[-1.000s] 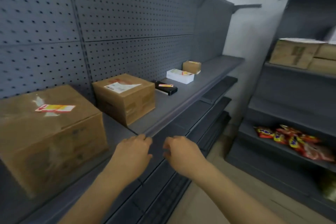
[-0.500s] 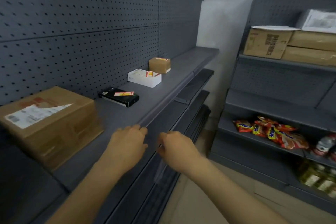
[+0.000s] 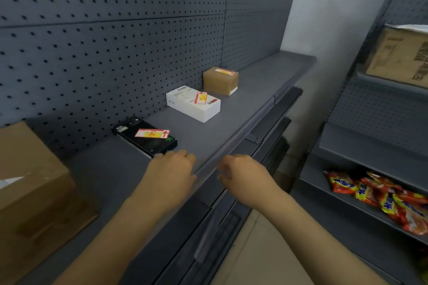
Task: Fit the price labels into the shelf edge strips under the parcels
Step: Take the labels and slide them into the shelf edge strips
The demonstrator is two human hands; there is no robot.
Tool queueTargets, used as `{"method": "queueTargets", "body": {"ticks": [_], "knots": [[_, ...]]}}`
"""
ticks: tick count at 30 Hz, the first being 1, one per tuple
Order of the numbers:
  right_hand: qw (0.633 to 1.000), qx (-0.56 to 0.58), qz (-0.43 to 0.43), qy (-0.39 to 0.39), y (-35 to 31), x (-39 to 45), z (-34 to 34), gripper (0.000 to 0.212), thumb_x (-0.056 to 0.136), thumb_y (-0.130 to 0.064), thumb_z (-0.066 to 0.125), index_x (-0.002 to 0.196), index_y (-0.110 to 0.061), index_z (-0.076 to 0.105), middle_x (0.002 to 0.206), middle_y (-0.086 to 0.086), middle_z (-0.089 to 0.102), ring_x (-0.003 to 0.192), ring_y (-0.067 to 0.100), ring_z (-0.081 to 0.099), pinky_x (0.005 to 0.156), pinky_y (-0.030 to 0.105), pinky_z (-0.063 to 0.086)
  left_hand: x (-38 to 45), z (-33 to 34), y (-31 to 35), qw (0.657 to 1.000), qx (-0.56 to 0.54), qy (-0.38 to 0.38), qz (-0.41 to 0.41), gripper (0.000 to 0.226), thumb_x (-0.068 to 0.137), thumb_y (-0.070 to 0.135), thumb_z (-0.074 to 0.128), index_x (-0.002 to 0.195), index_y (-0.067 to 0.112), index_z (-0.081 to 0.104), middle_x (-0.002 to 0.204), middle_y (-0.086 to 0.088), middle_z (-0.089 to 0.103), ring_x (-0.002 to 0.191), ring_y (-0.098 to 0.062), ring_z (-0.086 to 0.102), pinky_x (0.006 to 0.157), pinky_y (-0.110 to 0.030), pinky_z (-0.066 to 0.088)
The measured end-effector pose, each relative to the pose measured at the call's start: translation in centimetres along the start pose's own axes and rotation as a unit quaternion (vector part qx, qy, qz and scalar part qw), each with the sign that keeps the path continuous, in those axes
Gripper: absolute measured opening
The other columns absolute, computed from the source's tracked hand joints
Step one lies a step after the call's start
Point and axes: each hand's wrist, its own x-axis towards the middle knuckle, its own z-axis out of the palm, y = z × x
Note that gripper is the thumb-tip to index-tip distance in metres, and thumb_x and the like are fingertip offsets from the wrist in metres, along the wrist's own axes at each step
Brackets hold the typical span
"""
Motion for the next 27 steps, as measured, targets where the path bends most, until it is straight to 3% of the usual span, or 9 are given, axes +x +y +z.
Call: {"method": "queueTargets", "body": {"ticks": [9,14,17,21,25,27], "knots": [[0.986,0.036,-0.154,-0.051,2.3,12.9,0.6,0.018,0.093,-0.022,0.051,0.104,-0.011,0.060,0.107,0.009,0.063,0.093,0.027,0.059,0.070,0.031,0.046,6.2,1.5,-2.3,0.985,0.036,0.007,-0.170,0.034,0.094,0.035,0.049,0.124,0.020,0.052,0.121,-0.003,0.059,0.107,-0.024,0.055,0.084,-0.034,0.043],[0.964,0.092,-0.237,-0.075,1.3,17.9,1.6,0.018,0.092,-0.023,0.055,0.106,-0.015,0.064,0.112,0.006,0.064,0.101,0.024,0.058,0.083,0.037,0.051,6.5,1.4,-3.7,0.965,0.029,-0.004,-0.260,0.029,0.077,0.031,0.074,0.101,0.016,0.067,0.096,-0.005,0.070,0.083,-0.027,0.066,0.068,-0.037,0.052],[0.953,0.115,-0.267,-0.084,-0.5,19.9,2.8,0.019,0.091,-0.023,0.058,0.107,-0.016,0.064,0.111,0.005,0.063,0.100,0.023,0.057,0.078,0.035,0.050,5.8,1.6,-4.7,0.953,0.020,-0.025,-0.300,0.028,0.078,0.028,0.072,0.103,0.015,0.067,0.096,-0.005,0.069,0.083,-0.027,0.066,0.070,-0.036,0.052],[0.947,0.123,-0.284,-0.089,-3.6,21.9,4.5,0.025,0.091,-0.027,0.058,0.113,-0.017,0.062,0.111,0.005,0.059,0.099,0.022,0.057,0.072,0.032,0.046,4.8,2.1,-6.5,0.944,0.035,-0.020,-0.328,0.035,0.050,0.016,0.089,0.079,0.012,0.071,0.067,-0.006,0.068,0.054,-0.028,0.065,0.047,-0.034,0.054],[0.957,0.106,-0.251,-0.099,-5.4,23.0,5.8,0.027,0.092,-0.029,0.058,0.116,-0.016,0.061,0.111,0.008,0.060,0.097,0.022,0.057,0.071,0.030,0.045,4.2,2.7,-8.0,0.943,0.019,-0.033,-0.332,0.034,0.051,0.019,0.090,0.079,0.013,0.071,0.067,-0.005,0.068,0.054,-0.026,0.065,0.047,-0.033,0.052],[0.960,0.105,-0.236,-0.106,-5.7,23.5,6.2,0.026,0.092,-0.027,0.059,0.115,-0.015,0.062,0.112,0.009,0.063,0.097,0.022,0.059,0.071,0.029,0.045,3.9,2.7,-8.3,0.939,0.005,-0.041,-0.341,0.029,0.062,0.022,0.085,0.085,0.012,0.070,0.076,-0.007,0.069,0.064,-0.029,0.066,0.055,-0.036,0.053]]}}
